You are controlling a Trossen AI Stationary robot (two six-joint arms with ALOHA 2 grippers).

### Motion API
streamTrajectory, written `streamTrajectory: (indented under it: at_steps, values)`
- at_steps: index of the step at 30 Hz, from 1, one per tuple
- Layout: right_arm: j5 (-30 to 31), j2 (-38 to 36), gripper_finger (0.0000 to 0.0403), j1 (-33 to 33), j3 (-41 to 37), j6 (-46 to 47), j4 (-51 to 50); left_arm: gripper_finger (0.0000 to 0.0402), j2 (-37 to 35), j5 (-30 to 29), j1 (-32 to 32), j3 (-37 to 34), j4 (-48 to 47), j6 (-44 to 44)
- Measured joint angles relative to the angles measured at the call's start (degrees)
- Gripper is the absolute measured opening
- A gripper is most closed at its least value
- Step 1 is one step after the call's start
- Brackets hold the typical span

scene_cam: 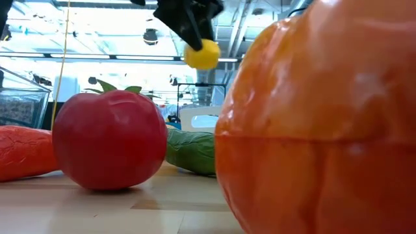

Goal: Sort produce into baskets
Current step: Put the bottom yellow lemon into the blue bin

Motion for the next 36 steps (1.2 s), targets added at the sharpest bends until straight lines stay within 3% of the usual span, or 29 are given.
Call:
streamTrajectory:
  at_steps: [9, 14, 20, 27, 31, 36]
  values:
    - [-0.2, 0.0, 0.0270, 0.0, 0.0, 0.0, 0.0, 0.0165, -3.5, 1.1, 15.3, 0.0, -7.6, -3.1]
    - [-0.2, 0.0, 0.0270, 0.0, 0.0, 0.0, 0.0, 0.0165, -2.6, 4.9, 23.5, -2.7, -6.3, -2.6]
    - [-0.2, 0.0, 0.0270, 0.0, 0.0, 0.0, 0.0, 0.0165, -2.5, 5.2, 30.7, -8.8, -4.3, -1.8]
    - [-0.2, 0.0, 0.0270, 0.0, 0.0, 0.0, 0.0, 0.0165, -2.3, 5.8, 34.6, -15.3, 0.7, -2.0]
    - [-0.2, 0.0, 0.0270, 0.0, 0.0, 0.0, 0.0, 0.0167, -2.3, 2.0, 34.6, -18.2, 4.1, -3.3]
    - [-0.2, 0.0, 0.0270, 0.0, 0.0, -0.1, 0.0, 0.0207, -2.4, -1.6, 34.4, -19.6, 4.5, -7.4]
